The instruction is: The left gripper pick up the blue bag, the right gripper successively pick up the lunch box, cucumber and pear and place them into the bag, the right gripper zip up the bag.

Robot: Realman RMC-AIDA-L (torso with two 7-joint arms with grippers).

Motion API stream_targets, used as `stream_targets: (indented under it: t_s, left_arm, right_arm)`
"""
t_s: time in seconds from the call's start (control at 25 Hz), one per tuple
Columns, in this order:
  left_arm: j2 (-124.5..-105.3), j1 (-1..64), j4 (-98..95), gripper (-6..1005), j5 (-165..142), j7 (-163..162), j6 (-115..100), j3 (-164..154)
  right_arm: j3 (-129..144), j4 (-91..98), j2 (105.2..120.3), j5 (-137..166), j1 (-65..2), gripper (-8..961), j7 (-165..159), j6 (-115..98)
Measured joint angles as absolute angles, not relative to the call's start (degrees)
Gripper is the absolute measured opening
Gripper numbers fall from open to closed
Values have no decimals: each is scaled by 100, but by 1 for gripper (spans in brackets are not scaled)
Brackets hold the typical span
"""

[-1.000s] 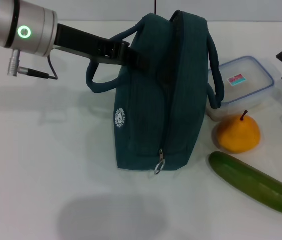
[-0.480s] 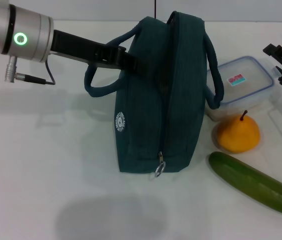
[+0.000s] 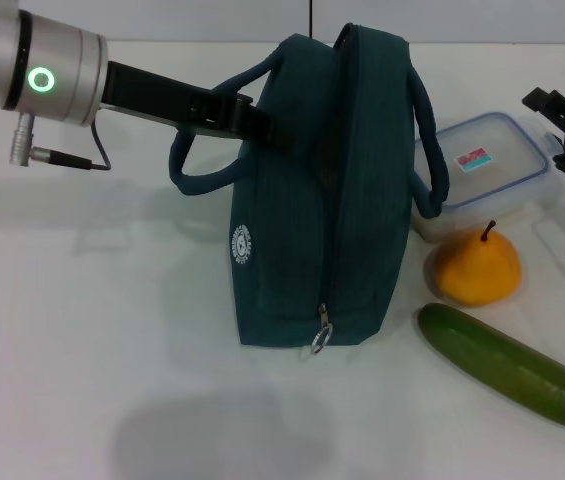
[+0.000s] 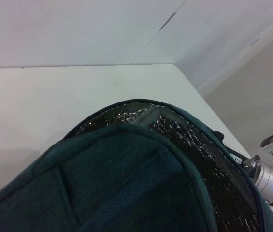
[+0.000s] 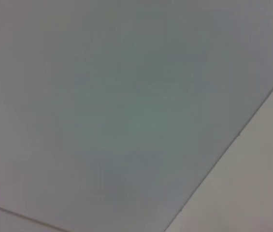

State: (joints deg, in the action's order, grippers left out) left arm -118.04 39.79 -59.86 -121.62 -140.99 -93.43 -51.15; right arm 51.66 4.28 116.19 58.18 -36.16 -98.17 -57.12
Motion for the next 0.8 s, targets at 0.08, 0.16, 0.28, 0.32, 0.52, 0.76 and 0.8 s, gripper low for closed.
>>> stream_targets:
  t_s: [0.08, 0.16, 0.28, 0.32, 0.52, 0.76, 0.8]
  left_arm:
    - [-11804, 3980, -5983, 51, -12162, -14078, -9343, -5115]
    - [-11804, 3981, -5978, 51, -12162, -14059, -9343, -5115]
    - [-11804, 3977, -5974, 51, -12162, -14038, -9339, -5115]
    - [-11804, 3972, -5974, 51, -12162, -14036, -9338, -5115]
    - [-11804, 3941, -5979, 51, -12162, -14036, -9335, -5115]
    - [-11809, 3963, -5979, 51, -12158, -14036, -9333, -5115]
    - [-11809, 3964, -5979, 51, -12157, -14036, -9334, -5115]
  right_arm:
    - [5200, 377, 11619, 5818, -3663, 847, -9818, -5719]
    - [5204, 329, 11619, 5818, -3695, 826, -9819, -5717]
    - [5204, 312, 11618, 5818, -3704, 796, -9821, -5715]
    - [5204, 310, 11619, 5818, -3705, 785, -9821, -5720]
    - [5245, 307, 11619, 5818, -3681, 734, -9823, -5750]
    - [5344, 307, 11619, 5818, -3672, 607, -9831, -5833]
    - [5349, 307, 11619, 5818, -3671, 583, -9833, -5841]
